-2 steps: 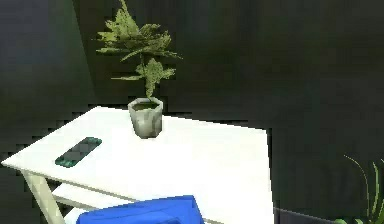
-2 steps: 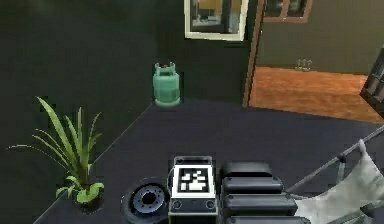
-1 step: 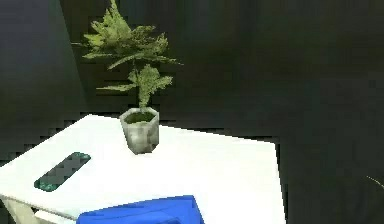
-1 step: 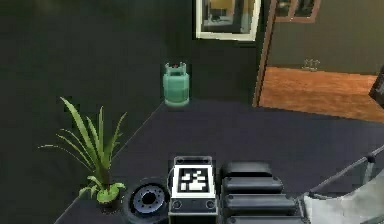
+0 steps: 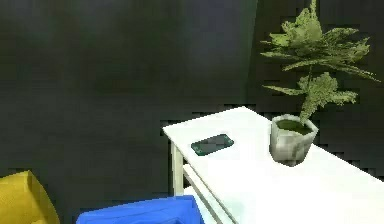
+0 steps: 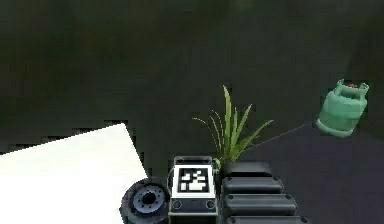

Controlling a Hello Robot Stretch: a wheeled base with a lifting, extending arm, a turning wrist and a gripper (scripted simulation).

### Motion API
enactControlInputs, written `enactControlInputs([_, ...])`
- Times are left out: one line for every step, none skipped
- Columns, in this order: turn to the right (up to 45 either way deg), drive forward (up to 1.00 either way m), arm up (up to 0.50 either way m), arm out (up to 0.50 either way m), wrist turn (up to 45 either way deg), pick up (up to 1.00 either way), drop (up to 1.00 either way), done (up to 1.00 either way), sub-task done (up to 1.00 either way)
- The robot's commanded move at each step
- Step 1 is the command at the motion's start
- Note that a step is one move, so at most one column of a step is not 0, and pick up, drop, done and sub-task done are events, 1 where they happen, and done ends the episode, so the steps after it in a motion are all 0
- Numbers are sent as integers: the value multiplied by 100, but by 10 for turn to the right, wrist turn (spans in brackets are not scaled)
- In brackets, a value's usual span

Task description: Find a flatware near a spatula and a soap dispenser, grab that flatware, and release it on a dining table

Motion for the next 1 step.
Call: enactControlInputs([-120,0,0,0,0,0,0,0,0])
